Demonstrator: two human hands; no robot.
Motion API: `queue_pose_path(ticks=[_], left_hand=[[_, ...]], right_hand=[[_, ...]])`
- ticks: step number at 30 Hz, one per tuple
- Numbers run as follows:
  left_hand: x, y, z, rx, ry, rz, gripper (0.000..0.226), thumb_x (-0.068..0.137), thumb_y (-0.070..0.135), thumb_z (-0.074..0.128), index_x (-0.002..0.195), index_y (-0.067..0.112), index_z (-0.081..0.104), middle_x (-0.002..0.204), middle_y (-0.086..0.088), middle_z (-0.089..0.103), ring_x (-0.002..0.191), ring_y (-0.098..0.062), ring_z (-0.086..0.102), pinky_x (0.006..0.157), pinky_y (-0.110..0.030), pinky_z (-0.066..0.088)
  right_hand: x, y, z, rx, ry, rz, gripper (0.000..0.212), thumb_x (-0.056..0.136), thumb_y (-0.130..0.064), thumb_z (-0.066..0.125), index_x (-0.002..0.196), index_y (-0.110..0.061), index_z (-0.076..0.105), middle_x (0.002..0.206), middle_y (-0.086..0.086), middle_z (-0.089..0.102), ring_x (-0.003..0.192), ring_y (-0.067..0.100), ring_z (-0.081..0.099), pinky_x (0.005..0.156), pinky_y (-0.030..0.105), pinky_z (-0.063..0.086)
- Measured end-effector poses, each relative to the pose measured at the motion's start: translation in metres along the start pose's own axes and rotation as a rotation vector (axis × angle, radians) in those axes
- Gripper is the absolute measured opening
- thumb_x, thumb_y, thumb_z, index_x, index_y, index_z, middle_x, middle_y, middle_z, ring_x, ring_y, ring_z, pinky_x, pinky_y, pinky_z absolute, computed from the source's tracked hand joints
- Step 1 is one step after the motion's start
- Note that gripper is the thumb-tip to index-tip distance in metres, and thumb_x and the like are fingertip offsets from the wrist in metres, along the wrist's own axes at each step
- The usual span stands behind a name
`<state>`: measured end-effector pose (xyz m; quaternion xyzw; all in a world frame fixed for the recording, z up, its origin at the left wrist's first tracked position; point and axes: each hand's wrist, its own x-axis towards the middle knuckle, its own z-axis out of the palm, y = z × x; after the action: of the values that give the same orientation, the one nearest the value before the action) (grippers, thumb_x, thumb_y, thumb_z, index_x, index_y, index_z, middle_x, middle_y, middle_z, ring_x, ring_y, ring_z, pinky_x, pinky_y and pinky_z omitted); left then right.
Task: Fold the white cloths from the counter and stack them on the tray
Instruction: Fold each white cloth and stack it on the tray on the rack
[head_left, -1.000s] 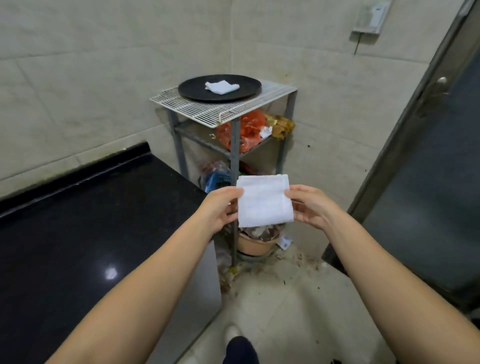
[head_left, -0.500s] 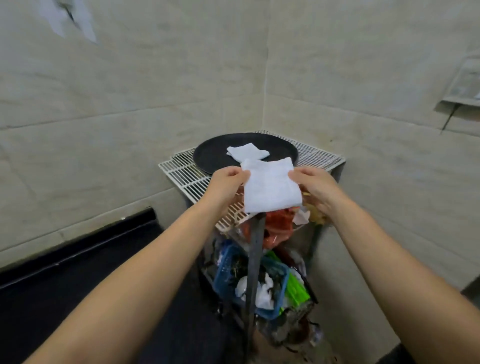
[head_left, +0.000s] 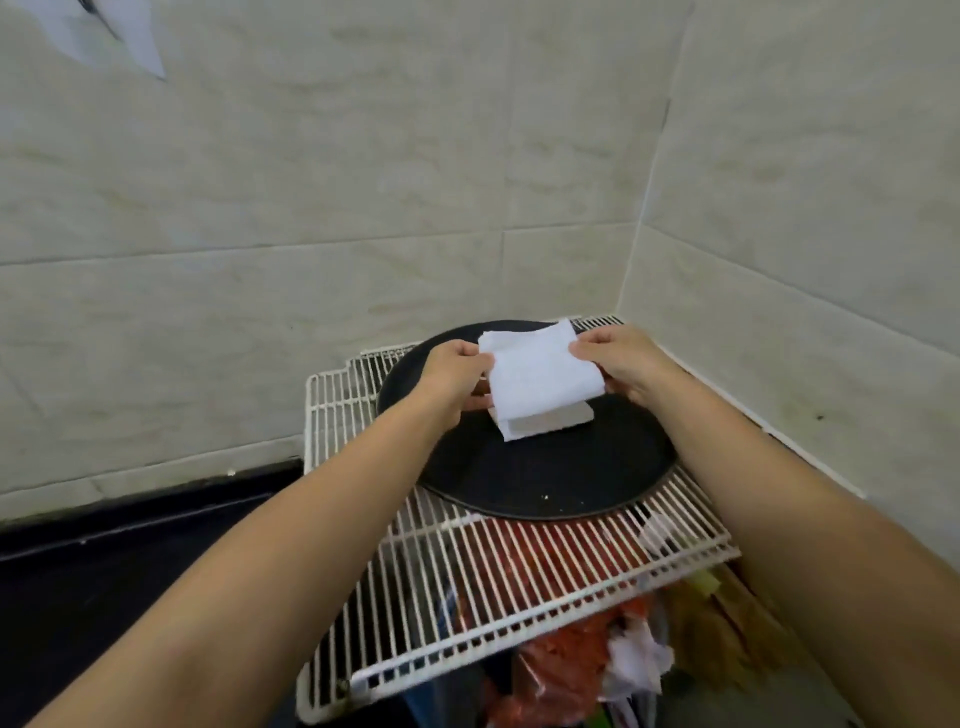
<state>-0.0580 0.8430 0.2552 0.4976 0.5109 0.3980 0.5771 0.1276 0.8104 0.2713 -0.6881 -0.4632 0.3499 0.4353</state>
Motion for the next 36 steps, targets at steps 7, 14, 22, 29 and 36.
queue_pose_path(ticks=[7,14,22,29,36], left_hand=[[0.023,-0.021,0.010,0.053,0.089,-0.107,0.017,0.093,0.007,0.053,0.078,0.011,0.047,0.092,-0.015,0.062,0.073,-0.023,0.062,0.053,-0.031,0.053],[0.020,-0.034,0.016,0.129,0.170,-0.095,0.021,0.093,0.002,0.050,0.074,0.010,0.045,0.076,-0.011,0.058,0.060,-0.020,0.061,0.043,-0.027,0.053],[0.003,-0.019,-0.004,0.238,0.225,-0.047,0.013,0.094,0.019,0.056,0.094,0.009,0.048,0.085,-0.011,0.059,0.062,-0.019,0.060,0.048,-0.026,0.051],[-0.075,-0.016,-0.096,0.511,0.366,0.253,0.010,0.095,0.018,0.050,0.089,0.012,0.055,0.075,-0.009,0.058,0.067,-0.025,0.057,0.055,-0.030,0.049],[-0.248,-0.069,-0.261,1.013,0.704,0.261,0.021,0.094,0.026,0.049,0.108,0.012,0.058,0.095,-0.003,0.061,0.093,-0.025,0.058,0.077,-0.036,0.048]], right_hand=[[0.035,0.024,0.001,-0.122,-0.159,0.041,0.010,0.090,-0.014,0.059,0.081,-0.012,0.064,0.062,0.005,0.052,0.049,0.017,0.042,0.046,0.023,0.033],[0.043,0.035,0.006,-0.223,-0.201,0.006,0.009,0.089,-0.013,0.060,0.087,-0.008,0.067,0.075,0.007,0.056,0.062,0.019,0.049,0.053,0.026,0.037],[0.030,0.017,0.001,-0.391,-0.078,-0.093,0.031,0.089,-0.019,0.059,0.090,0.013,0.060,0.096,0.035,0.058,0.079,0.035,0.059,0.082,0.047,0.053],[-0.041,-0.048,0.088,-0.512,-0.110,-0.583,0.029,0.096,-0.027,0.047,0.114,-0.008,0.061,0.117,0.012,0.062,0.106,0.028,0.059,0.089,0.034,0.046],[-0.202,-0.071,0.267,-0.562,-0.288,-1.090,0.034,0.097,-0.028,0.045,0.126,-0.013,0.052,0.126,0.010,0.053,0.117,0.030,0.049,0.099,0.040,0.037]])
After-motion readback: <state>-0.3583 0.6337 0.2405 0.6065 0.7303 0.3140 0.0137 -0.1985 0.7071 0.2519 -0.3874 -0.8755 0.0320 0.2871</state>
